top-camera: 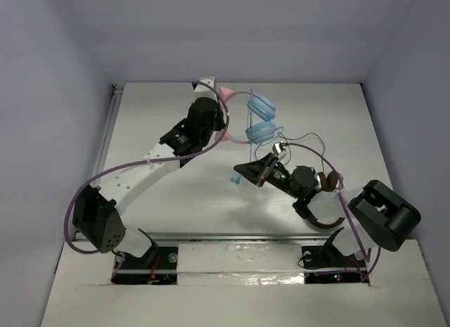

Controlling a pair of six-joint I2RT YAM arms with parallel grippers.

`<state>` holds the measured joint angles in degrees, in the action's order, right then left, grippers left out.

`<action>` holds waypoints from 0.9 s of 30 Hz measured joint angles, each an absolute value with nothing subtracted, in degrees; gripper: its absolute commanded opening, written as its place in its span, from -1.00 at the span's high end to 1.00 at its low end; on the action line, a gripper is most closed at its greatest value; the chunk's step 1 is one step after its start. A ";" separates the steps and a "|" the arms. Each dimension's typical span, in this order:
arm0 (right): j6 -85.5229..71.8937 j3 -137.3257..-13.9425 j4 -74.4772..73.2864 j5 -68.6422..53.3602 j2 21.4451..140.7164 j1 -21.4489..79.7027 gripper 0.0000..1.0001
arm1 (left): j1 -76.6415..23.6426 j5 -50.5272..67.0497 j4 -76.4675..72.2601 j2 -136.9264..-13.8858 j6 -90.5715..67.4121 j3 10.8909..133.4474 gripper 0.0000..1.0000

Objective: Wrap the headphones

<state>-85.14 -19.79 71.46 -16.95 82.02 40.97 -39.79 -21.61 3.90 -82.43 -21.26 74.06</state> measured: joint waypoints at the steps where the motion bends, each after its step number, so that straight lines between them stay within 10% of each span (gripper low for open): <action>1: -86.02 -19.79 71.96 -16.97 82.21 41.28 1.00 | -39.75 -21.80 2.42 -82.50 -21.65 72.95 1.00; 27: -105.10 -27.92 74.24 -10.61 101.30 44.16 0.89 | -40.80 -23.92 -12.08 -68.71 -37.67 39.11 1.00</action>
